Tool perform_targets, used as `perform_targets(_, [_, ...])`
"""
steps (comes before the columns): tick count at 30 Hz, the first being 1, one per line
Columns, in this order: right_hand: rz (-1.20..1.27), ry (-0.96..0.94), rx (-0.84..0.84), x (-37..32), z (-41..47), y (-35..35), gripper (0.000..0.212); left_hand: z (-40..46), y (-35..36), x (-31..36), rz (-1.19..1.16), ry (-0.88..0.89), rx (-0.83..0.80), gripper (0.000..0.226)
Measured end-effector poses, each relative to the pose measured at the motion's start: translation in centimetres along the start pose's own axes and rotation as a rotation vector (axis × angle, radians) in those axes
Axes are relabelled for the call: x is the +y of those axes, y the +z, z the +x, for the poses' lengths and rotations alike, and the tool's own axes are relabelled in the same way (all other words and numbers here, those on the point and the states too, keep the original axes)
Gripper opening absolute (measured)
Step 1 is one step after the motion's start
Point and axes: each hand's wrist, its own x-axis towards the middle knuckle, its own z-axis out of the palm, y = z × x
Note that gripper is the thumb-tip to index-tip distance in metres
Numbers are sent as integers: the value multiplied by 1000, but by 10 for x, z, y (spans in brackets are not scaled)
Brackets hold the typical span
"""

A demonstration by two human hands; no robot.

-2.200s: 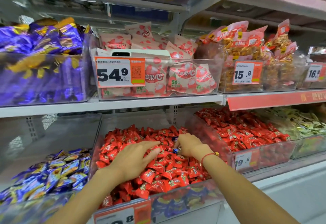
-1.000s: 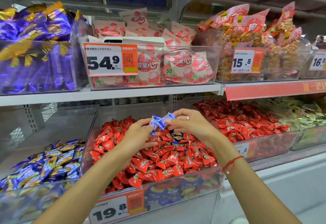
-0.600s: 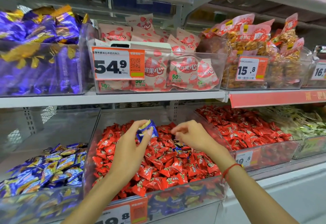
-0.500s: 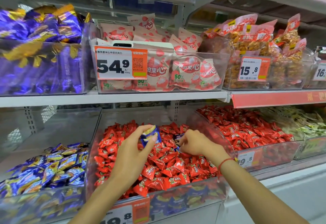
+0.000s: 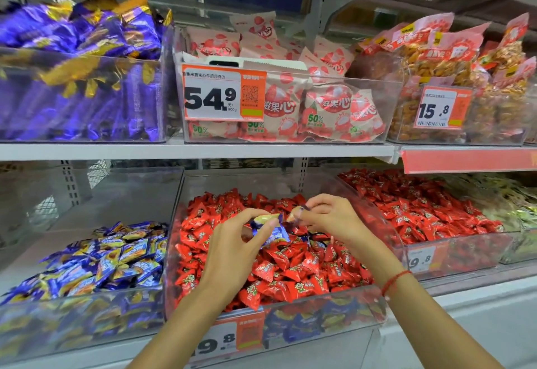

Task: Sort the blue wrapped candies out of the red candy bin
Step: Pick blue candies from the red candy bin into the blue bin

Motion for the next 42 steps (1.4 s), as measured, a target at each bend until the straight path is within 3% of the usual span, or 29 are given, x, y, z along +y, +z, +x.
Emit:
perform_targets(3, [254, 42, -176, -15, -10, 6, 31, 0, 0, 0, 11, 18, 25, 7])
perform_targets(6, [229, 36, -256, -22, -16, 17, 26, 1, 0, -4, 17, -12, 39, 19])
perform_targets(10, [115, -86, -200, -27, -16, 18, 15, 1, -1, -2, 24, -37, 42, 45])
perform_targets(13, [9, -156, -224, -29, -15, 11, 11, 1, -2, -2, 44, -45, 50, 49])
perform_targets(17, [-61, -179, -331, -28, -19, 19, 8, 0, -1, -5, 26, -75, -12, 41])
perform_targets(20, [-103, -146, -436, -31, -21, 12, 18, 0, -2, -9, 46, -43, -86, 22])
perform_targets(22, [-103, -126, -306, -30, -13, -3, 17, 0, -1, -12, 64, -54, -89, 14])
perform_targets(24, [-125, -94, -68, -23, 1, -20, 17, 0, -1, -12, 55, -44, -77, 15])
perform_targets(27, [-381, -29, 36, -4, 24, -35, 11, -3, -1, -6, 38, -6, -57, 18])
perform_targets(32, [-988, -60, -211, 28, 57, -20, 33, -3, -2, -5, 9, 1, 16, 13])
perform_targets(34, [-1067, -37, -316, 37, 67, -10, 49, -3, -2, -5, 8, 4, 26, 11])
perform_targets(36, [-1133, -47, -316, 44, 76, 0, 54, -4, -2, -5, 10, 12, 11, 10])
perform_targets(42, [-1264, -130, -146, 38, 75, 11, 38, -4, -3, 0, 23, 17, -24, 12])
